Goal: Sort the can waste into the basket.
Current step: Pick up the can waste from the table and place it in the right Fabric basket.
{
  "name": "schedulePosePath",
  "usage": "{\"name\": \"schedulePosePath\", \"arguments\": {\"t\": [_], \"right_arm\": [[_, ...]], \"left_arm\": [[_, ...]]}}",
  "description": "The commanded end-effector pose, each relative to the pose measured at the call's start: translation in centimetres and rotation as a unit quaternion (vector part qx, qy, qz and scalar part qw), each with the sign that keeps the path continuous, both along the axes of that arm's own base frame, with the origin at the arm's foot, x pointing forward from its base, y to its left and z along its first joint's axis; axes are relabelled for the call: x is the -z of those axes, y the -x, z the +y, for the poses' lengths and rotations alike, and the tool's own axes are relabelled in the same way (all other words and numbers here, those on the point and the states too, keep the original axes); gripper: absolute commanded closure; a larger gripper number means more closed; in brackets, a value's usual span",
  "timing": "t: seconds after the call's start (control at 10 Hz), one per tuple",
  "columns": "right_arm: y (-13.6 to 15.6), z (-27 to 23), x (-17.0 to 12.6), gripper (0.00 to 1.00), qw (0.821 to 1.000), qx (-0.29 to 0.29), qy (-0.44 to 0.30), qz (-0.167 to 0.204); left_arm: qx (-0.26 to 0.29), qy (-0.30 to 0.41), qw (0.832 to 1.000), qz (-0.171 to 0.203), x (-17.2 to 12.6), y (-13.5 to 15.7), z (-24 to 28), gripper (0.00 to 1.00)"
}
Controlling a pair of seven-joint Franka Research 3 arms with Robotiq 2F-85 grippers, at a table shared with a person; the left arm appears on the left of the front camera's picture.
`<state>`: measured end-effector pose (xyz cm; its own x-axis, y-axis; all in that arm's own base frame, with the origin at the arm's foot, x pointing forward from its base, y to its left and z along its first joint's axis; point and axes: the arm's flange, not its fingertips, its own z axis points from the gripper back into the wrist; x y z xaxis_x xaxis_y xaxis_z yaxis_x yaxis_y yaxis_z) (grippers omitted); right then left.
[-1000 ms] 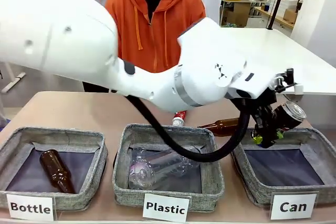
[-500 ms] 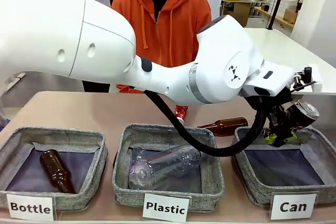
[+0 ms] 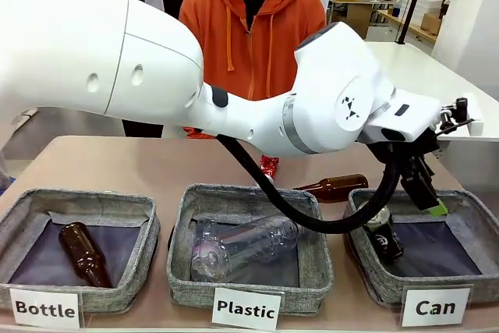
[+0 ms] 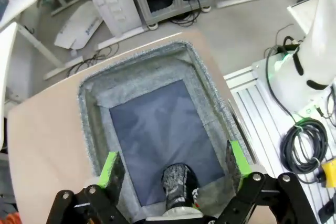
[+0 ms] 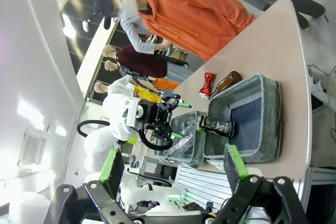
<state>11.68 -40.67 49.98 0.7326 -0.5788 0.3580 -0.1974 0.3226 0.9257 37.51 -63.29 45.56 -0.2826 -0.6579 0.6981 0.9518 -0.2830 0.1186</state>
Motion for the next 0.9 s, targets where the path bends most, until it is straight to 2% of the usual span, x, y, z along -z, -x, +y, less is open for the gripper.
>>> {"name": "schedulePosePath", "arguments": {"t": [0.0,0.2,0.4,0.6,0.8], "right_arm": [[1.1,0.4,0.1,0.00,1.000,0.005,0.002,0.002],[1.1,0.4,0.1,0.00,1.000,0.005,0.002,0.002],[-0.9,1.3,-0.2,0.00,1.000,-0.002,0.019,0.006],[-3.2,5.3,-0.7,0.00,0.999,-0.046,0.022,0.017],[-5.1,10.3,-1.7,0.00,0.994,-0.104,-0.021,0.025]], "left_arm": [[0.020,0.011,1.000,0.012,-2.1,1.8,2.6,0.00],[0.050,0.031,0.998,0.024,-5.4,3.7,9.0,0.00],[0.074,0.040,0.996,0.030,-8.1,6.2,17.7,0.00],[0.045,0.067,0.995,0.065,-9.5,8.1,26.2,0.00],[-0.005,0.101,0.989,0.108,-10.0,8.8,33.6,0.00]]}}
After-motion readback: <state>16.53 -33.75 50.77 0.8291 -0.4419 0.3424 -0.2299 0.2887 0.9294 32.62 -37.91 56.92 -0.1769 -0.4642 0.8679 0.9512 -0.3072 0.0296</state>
